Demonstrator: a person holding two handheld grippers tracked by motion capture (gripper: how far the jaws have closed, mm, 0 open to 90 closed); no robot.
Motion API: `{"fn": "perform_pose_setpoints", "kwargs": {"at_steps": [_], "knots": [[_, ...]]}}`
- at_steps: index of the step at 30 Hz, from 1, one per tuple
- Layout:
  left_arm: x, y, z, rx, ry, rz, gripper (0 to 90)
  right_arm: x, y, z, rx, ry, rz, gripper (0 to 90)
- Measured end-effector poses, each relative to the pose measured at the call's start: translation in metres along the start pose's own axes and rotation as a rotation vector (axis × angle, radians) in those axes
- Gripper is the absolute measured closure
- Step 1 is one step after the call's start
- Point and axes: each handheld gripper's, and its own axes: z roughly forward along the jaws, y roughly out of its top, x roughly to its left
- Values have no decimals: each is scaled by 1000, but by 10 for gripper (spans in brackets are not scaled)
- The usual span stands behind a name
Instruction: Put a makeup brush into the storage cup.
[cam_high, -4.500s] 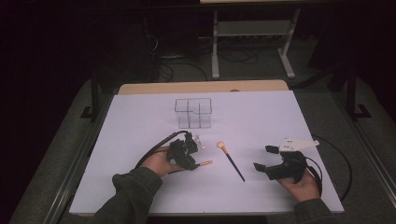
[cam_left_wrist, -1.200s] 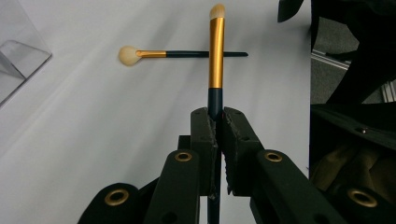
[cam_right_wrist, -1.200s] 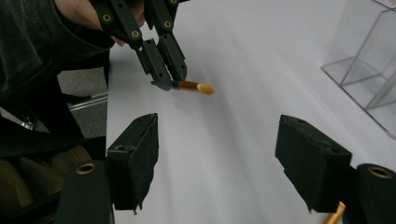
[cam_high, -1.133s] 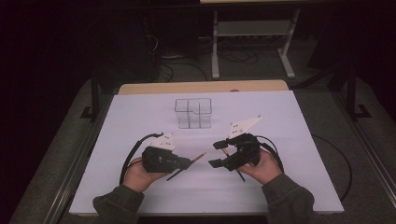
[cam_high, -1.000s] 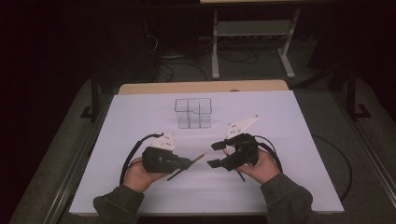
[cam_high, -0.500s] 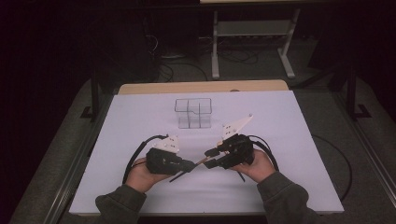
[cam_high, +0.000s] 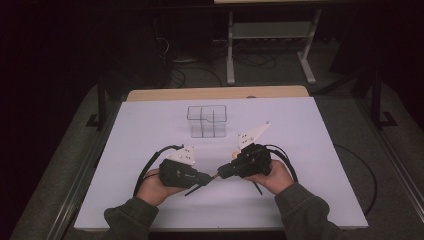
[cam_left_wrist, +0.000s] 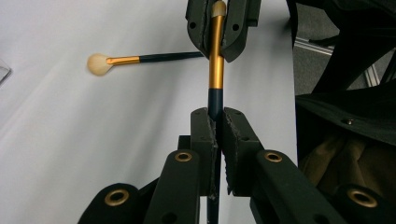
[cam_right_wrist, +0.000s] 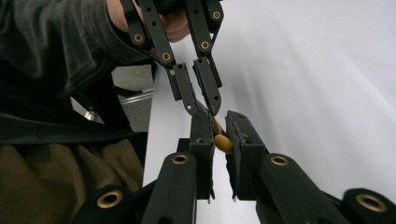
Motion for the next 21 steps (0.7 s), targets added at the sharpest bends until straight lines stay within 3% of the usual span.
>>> {"fn": "perform_pose_setpoints", "kwargs": {"at_steps": [6, 13, 18, 21], "knots": [[-1, 0, 2, 4, -9, 3, 833, -2, 0, 1, -13, 42, 3, 829], [-1, 3, 2, 4, -22, -2, 829, -1, 2, -2, -10, 45, -4, 833], [-1, 6, 0, -1, -38, -18, 745, 2, 6, -4, 12, 40, -15, 834], [1, 9, -1, 9, -44, -28, 739, 5, 12, -6, 28, 30, -38, 834]]}}
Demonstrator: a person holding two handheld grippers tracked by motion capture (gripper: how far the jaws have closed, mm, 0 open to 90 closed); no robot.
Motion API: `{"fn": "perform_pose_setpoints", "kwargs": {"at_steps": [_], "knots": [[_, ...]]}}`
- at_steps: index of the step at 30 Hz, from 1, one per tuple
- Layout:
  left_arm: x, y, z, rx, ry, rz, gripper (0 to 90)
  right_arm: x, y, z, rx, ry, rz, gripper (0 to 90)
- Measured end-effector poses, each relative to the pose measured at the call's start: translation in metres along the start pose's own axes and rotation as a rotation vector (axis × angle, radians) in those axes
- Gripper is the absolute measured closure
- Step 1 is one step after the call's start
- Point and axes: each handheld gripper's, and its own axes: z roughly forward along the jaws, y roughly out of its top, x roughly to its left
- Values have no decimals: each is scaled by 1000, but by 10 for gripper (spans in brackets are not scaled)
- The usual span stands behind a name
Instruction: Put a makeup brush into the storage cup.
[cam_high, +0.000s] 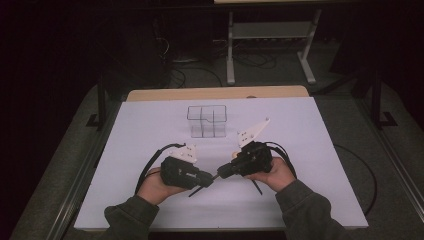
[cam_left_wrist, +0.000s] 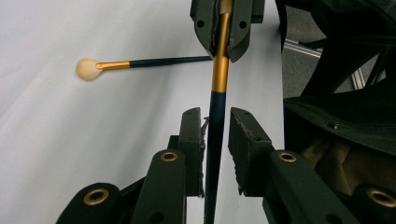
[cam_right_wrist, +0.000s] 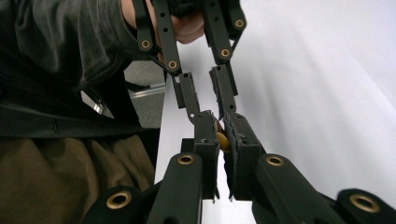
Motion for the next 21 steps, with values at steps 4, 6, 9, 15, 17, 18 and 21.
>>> {"fn": "perform_pose_setpoints", "kwargs": {"at_steps": [4, 6, 9, 15, 17, 18, 21], "knots": [[1, 3, -1, 21, -1, 6, 742, 3, 7, 1, 31, -9, -32, 833], [1, 4, -1, 31, -6, 9, 750, 4, 10, 2, 44, -10, -33, 833], [0, 5, 0, 35, -17, 6, 770, 4, 13, 3, 51, -11, -45, 833], [0, 5, 2, 55, -26, 5, 819, 6, 16, 5, 58, -8, -60, 833], [0, 5, 2, 58, -25, 19, 826, 6, 16, 6, 58, -8, -62, 831], [-1, 5, 2, 52, -26, 15, 829, 6, 16, 6, 56, -13, -63, 820], [-1, 5, 2, 35, -22, 1, 831, 8, 16, 4, 47, -45, -55, 639]]}}
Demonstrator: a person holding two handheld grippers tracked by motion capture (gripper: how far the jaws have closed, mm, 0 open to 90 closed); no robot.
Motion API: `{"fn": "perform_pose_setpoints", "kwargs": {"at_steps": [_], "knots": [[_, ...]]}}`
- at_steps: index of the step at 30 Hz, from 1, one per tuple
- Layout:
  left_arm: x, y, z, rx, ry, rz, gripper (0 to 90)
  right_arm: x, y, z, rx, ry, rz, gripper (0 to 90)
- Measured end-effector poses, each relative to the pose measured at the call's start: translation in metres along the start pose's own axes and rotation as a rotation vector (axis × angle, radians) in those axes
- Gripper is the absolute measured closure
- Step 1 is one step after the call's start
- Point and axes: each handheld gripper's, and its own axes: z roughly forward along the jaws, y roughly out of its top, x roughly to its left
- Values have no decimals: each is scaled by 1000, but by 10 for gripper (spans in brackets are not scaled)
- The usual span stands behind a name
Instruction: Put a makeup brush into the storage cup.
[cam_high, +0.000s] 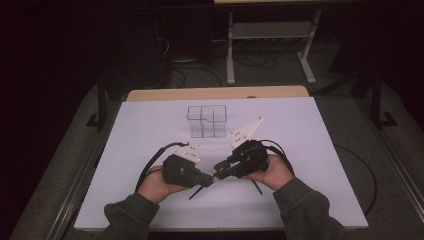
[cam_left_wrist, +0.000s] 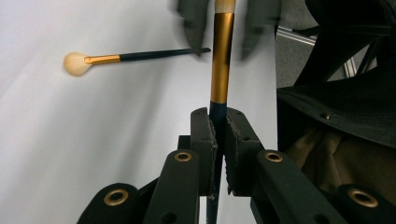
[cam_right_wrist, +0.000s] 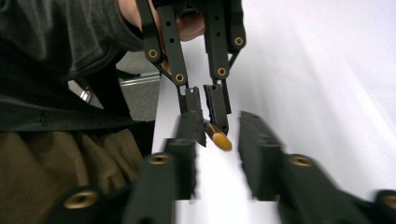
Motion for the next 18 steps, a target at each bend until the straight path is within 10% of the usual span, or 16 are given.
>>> {"fn": "perform_pose_setpoints", "kwargs": {"at_steps": [18], "knots": [[17, -4, -17, -117, 26, -39, 834, -1, -42, -28, -89, -93, 107, 455]]}}
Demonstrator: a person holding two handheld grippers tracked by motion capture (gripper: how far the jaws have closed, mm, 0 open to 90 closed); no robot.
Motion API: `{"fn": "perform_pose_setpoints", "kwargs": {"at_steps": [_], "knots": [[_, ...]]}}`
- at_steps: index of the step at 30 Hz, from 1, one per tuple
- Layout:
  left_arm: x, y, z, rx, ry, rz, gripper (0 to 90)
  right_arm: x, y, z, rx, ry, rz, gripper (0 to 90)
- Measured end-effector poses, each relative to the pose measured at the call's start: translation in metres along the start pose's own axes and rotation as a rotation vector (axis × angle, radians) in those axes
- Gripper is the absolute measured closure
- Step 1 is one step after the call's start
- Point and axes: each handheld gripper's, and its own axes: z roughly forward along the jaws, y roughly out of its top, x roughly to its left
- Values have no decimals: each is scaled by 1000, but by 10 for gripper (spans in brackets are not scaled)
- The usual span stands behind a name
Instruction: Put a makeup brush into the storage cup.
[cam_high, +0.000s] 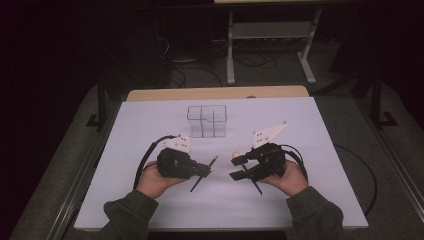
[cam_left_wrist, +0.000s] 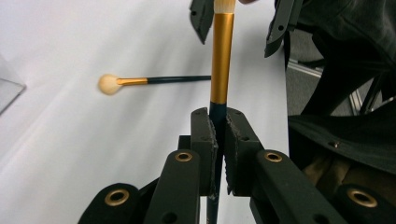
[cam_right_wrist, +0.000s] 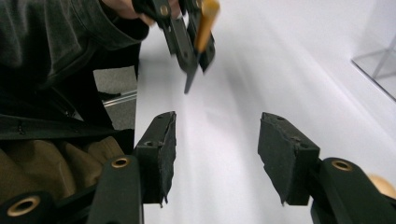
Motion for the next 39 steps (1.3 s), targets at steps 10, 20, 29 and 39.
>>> {"fn": "perform_pose_setpoints", "kwargs": {"at_steps": [10, 20, 29, 39], "knots": [[16, -1, -9, -46, 6, -54, 834, -4, -23, -17, -24, -62, 36, 430], [28, 2, -19, -77, 21, -80, 834, -10, -42, -28, -46, -107, 88, 382], [37, 8, -26, -90, 32, -80, 834, -14, -59, -33, -42, -144, 124, 333], [46, 12, -31, -94, 44, -84, 834, -15, -70, -37, -48, -173, 140, 289]]}}
